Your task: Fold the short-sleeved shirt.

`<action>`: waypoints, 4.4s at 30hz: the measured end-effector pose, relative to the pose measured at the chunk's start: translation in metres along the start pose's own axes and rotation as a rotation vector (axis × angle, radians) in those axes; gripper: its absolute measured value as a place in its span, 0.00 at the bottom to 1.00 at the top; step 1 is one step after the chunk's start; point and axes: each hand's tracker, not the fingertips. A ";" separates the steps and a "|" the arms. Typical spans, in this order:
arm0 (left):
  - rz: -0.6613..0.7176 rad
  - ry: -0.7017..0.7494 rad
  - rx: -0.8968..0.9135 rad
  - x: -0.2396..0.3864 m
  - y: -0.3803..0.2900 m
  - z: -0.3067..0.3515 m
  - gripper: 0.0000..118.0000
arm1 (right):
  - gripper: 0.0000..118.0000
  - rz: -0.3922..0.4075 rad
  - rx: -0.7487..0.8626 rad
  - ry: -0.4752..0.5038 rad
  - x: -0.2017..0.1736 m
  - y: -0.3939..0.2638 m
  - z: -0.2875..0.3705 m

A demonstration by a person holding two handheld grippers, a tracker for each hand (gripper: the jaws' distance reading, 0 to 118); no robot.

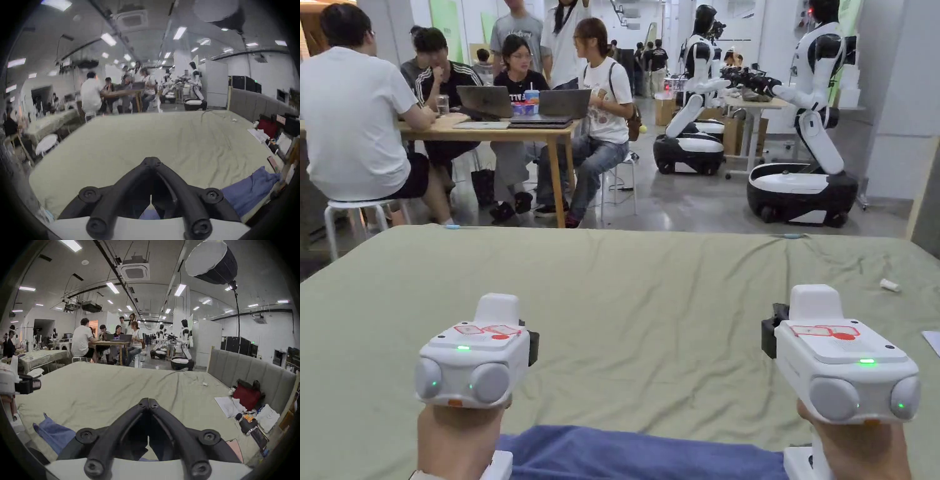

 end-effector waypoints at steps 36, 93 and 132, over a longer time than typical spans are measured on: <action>0.770 -0.085 -0.190 -0.122 -0.128 -0.034 0.08 | 0.00 0.020 -0.146 0.078 -0.030 -0.035 -0.034; 0.633 -0.252 -0.322 -0.029 -0.133 -0.017 0.90 | 0.00 0.051 -0.206 0.118 -0.007 -0.062 -0.027; -0.527 -0.416 -0.169 0.224 -0.121 0.002 0.12 | 0.00 0.078 -0.227 -0.019 0.057 -0.062 -0.009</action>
